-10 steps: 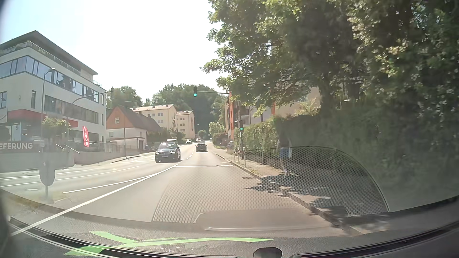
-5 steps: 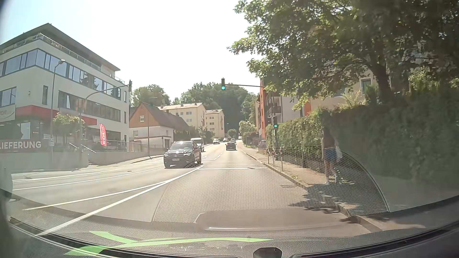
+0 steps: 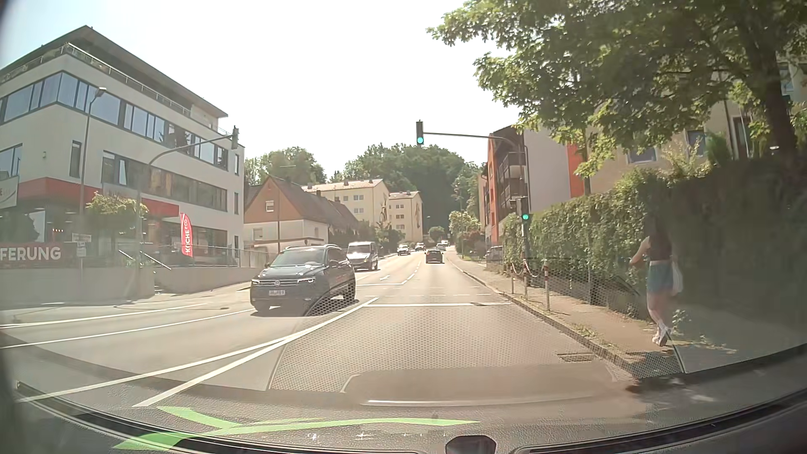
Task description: Follow the waypoints while adhering to traffic rules and regulations
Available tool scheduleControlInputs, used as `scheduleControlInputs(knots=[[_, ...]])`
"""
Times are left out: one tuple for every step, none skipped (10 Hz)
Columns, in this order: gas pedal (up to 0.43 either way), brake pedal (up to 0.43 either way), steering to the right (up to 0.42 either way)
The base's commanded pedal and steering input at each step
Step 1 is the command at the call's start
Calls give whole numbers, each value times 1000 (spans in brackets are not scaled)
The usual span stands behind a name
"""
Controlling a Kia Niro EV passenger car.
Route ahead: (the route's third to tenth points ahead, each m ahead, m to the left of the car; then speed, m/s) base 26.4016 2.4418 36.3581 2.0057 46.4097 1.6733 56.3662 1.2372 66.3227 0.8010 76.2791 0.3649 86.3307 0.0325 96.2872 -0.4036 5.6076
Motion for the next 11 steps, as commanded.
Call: scheduleControlInputs(knots=[[110,0,-41],[98,0,-31],[110,0,-21],[130,0,-14],[157,0,-11],[157,0,-10],[177,0,-7],[209,0,-5],[220,0,-5],[240,0,-2],[240,0,1]])
